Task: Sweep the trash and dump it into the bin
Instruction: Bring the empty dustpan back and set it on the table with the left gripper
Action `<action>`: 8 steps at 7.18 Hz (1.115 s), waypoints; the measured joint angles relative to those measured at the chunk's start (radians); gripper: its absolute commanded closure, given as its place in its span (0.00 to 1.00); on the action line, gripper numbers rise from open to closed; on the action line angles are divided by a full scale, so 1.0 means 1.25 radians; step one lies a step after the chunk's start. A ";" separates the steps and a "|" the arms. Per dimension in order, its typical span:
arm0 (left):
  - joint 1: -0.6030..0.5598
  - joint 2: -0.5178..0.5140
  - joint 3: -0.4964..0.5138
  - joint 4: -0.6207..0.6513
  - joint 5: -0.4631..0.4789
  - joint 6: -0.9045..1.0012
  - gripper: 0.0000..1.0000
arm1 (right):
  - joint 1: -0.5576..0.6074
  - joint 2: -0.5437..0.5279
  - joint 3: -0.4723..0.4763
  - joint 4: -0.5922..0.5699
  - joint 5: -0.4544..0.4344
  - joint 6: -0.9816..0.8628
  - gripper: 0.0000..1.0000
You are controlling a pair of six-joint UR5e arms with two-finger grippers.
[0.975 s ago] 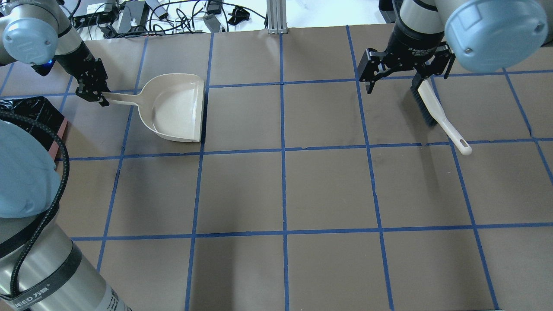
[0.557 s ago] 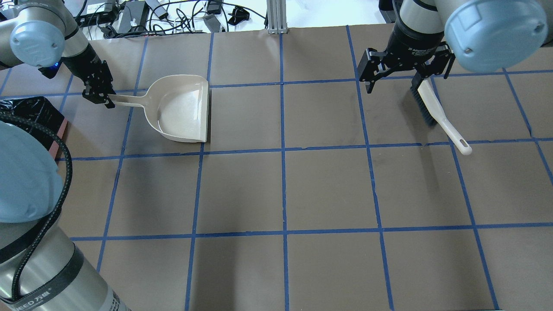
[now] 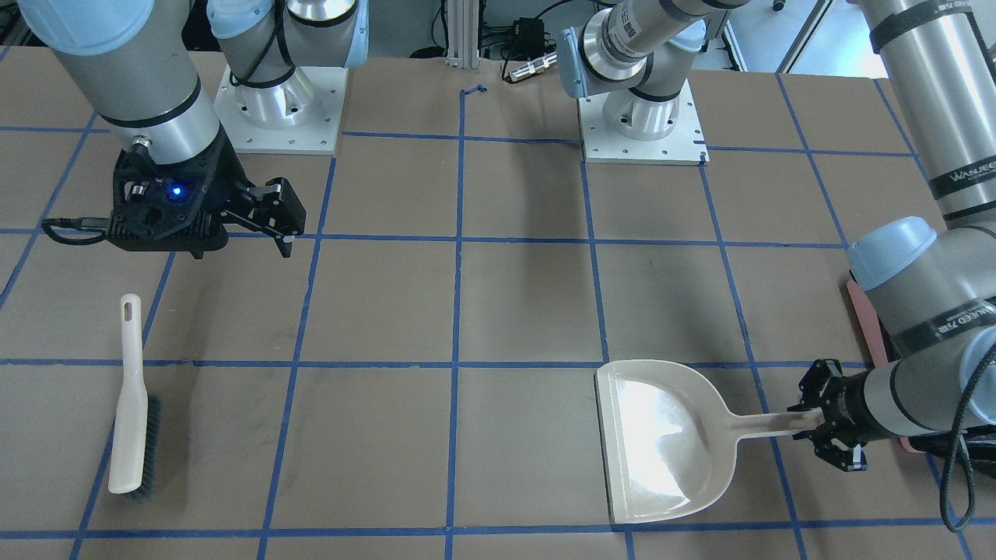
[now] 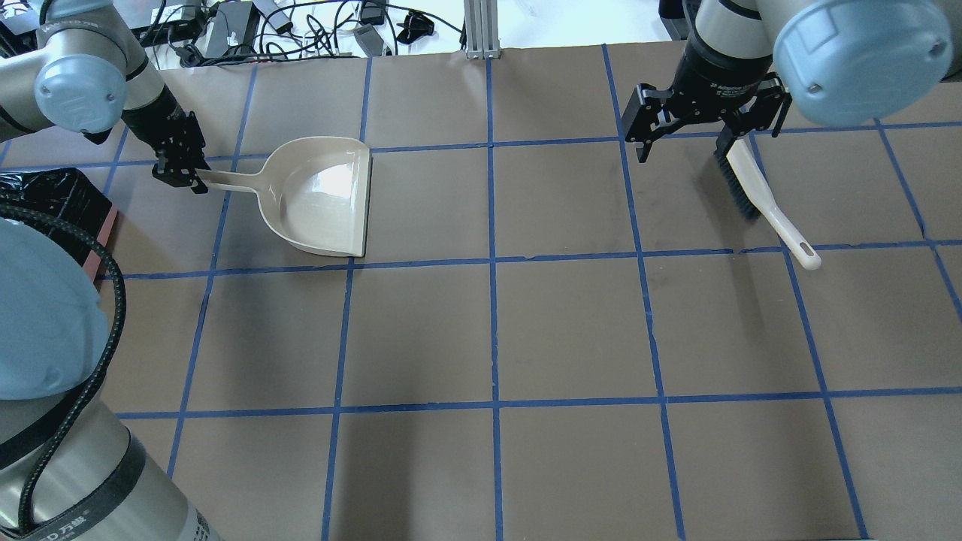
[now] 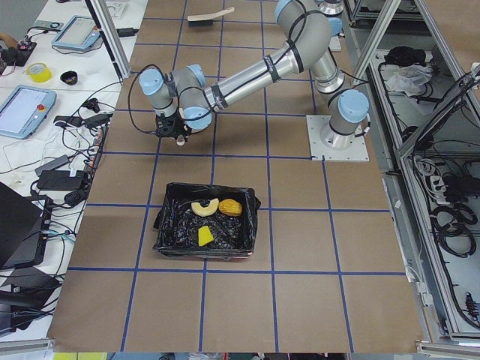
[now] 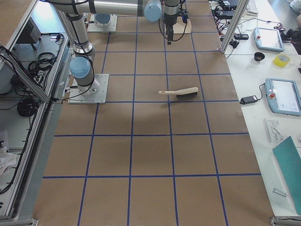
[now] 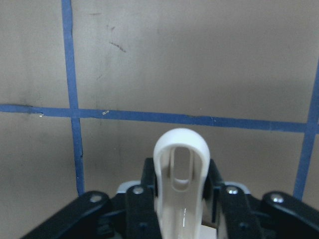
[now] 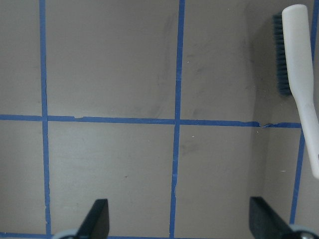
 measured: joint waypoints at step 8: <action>0.000 0.008 -0.017 0.006 0.007 0.026 0.41 | 0.000 0.000 0.000 0.000 -0.002 -0.002 0.00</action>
